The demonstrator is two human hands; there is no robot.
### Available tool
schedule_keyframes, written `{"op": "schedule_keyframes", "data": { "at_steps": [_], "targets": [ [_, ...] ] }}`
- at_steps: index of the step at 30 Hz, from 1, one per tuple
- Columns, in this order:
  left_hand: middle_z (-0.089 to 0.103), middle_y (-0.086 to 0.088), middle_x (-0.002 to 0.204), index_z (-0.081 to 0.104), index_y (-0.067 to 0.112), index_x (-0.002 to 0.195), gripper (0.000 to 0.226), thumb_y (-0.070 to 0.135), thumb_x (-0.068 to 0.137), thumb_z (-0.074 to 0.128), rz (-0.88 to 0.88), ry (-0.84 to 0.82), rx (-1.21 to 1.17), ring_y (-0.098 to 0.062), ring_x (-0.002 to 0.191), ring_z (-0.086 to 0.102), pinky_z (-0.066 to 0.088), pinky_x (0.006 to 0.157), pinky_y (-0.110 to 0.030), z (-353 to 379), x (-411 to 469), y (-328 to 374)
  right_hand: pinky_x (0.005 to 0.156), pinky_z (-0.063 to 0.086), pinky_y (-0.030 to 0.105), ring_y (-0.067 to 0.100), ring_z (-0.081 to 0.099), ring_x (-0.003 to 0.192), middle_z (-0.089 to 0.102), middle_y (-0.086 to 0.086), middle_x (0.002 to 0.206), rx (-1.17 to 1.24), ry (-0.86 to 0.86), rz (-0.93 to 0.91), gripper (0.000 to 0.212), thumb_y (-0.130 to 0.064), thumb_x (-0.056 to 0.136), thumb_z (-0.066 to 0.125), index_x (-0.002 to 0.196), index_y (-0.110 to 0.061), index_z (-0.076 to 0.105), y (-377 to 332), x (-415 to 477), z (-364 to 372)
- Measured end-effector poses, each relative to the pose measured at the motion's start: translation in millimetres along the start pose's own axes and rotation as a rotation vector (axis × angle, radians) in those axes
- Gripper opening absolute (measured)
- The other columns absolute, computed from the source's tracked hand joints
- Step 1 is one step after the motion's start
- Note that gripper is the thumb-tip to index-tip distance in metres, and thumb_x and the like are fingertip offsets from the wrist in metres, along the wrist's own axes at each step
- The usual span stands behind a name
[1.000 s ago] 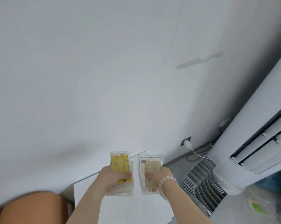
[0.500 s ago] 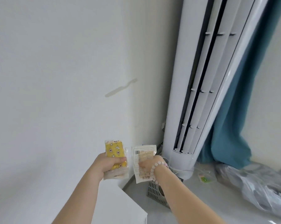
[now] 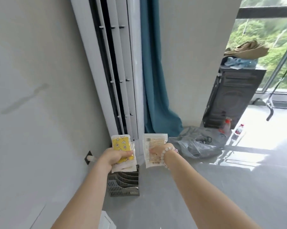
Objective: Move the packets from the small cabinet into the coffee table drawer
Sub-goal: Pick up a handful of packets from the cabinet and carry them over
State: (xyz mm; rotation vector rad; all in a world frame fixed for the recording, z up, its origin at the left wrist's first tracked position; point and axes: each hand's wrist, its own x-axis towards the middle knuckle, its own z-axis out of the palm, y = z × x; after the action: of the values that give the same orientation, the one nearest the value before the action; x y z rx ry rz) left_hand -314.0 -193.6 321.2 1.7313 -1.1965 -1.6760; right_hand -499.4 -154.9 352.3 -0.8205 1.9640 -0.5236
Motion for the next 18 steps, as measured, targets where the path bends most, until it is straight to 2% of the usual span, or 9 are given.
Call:
{"op": "schedule_keyframes", "data": {
  "at_steps": [1, 2, 4, 7, 10, 12, 15, 16, 18],
  "targets": [
    [0.072, -0.012, 0.095, 0.068, 0.01, 0.095, 0.028, 0.013, 0.071, 0.082, 0.012, -0.022, 0.014, -0.03, 0.092, 0.068, 0.052, 0.091, -0.045, 18, -2, 5, 0.048, 0.036, 0.016, 0.007, 0.052, 0.067, 0.05, -0.005, 0.074, 0.024, 0.018, 0.03, 0.032, -0.033, 0.09, 0.062, 0.116, -0.016, 0.054, 14, -1, -14],
    [0.071, -0.011, 0.094, 0.067, 0.01, 0.094, 0.025, 0.012, 0.072, 0.08, 0.021, -0.046, 0.031, -0.029, 0.092, 0.067, 0.052, 0.091, -0.044, 36, -4, 8, 0.052, 0.039, 0.016, 0.01, 0.054, 0.074, 0.053, -0.005, 0.078, 0.066, 0.033, 0.06, 0.035, -0.032, 0.089, 0.064, 0.118, -0.015, 0.055, 28, 0, -26],
    [0.07, -0.01, 0.095, 0.066, 0.011, 0.093, 0.02, 0.01, 0.076, 0.077, 0.033, -0.103, 0.067, -0.029, 0.093, 0.066, 0.051, 0.09, -0.042, 74, -11, 14, 0.07, 0.047, 0.02, 0.013, 0.054, 0.084, 0.056, -0.002, 0.091, 0.124, 0.053, 0.112, 0.04, -0.03, 0.087, 0.066, 0.12, -0.013, 0.054, 57, 1, -50],
    [0.07, -0.012, 0.102, 0.067, 0.012, 0.094, 0.018, 0.009, 0.079, 0.075, 0.045, -0.197, 0.109, -0.028, 0.09, 0.067, 0.053, 0.086, -0.039, 131, -20, 17, 0.08, 0.05, 0.025, 0.013, 0.061, 0.079, 0.062, -0.001, 0.09, 0.228, 0.091, 0.181, 0.041, -0.028, 0.083, 0.071, 0.118, -0.011, 0.058, 99, -6, -84],
    [0.072, -0.011, 0.101, 0.068, 0.011, 0.099, 0.023, 0.01, 0.078, 0.076, 0.054, -0.276, 0.146, -0.026, 0.087, 0.069, 0.056, 0.077, -0.037, 185, -32, 23, 0.09, 0.05, 0.025, 0.017, 0.064, 0.099, 0.065, 0.002, 0.107, 0.278, 0.147, 0.227, 0.042, -0.029, 0.084, 0.07, 0.119, -0.008, 0.058, 135, -11, -120],
    [0.072, -0.01, 0.101, 0.069, 0.012, 0.102, 0.029, 0.013, 0.075, 0.079, 0.05, -0.318, 0.186, -0.027, 0.091, 0.069, 0.055, 0.084, -0.04, 218, -42, 26, 0.098, 0.047, 0.028, 0.019, 0.062, 0.11, 0.063, 0.004, 0.119, 0.315, 0.176, 0.238, 0.05, -0.03, 0.085, 0.069, 0.126, -0.006, 0.055, 154, -20, -145],
    [0.072, -0.007, 0.1, 0.07, 0.016, 0.101, 0.03, 0.016, 0.073, 0.081, 0.078, -0.37, 0.262, -0.026, 0.095, 0.068, 0.053, 0.09, -0.041, 266, -57, 33, 0.104, 0.043, 0.032, 0.023, 0.056, 0.119, 0.057, 0.009, 0.129, 0.398, 0.185, 0.219, 0.053, -0.025, 0.088, 0.066, 0.133, -0.003, 0.051, 186, -31, -183],
    [0.072, -0.007, 0.099, 0.069, 0.017, 0.1, 0.03, 0.016, 0.073, 0.081, 0.09, -0.391, 0.291, -0.026, 0.094, 0.068, 0.053, 0.088, -0.041, 283, -61, 36, 0.102, 0.045, 0.032, 0.022, 0.058, 0.116, 0.059, 0.008, 0.127, 0.427, 0.213, 0.232, 0.051, -0.025, 0.086, 0.069, 0.13, -0.004, 0.054, 199, -33, -196],
    [0.07, -0.005, 0.096, 0.067, 0.018, 0.098, 0.027, 0.017, 0.075, 0.08, 0.119, -0.436, 0.327, -0.022, 0.088, 0.066, 0.054, 0.073, -0.035, 319, -73, 44, 0.095, 0.05, 0.031, 0.019, 0.063, 0.104, 0.065, 0.007, 0.117, 0.48, 0.27, 0.267, 0.048, -0.024, 0.08, 0.074, 0.123, -0.007, 0.06, 227, -40, -221]
  ]
}}
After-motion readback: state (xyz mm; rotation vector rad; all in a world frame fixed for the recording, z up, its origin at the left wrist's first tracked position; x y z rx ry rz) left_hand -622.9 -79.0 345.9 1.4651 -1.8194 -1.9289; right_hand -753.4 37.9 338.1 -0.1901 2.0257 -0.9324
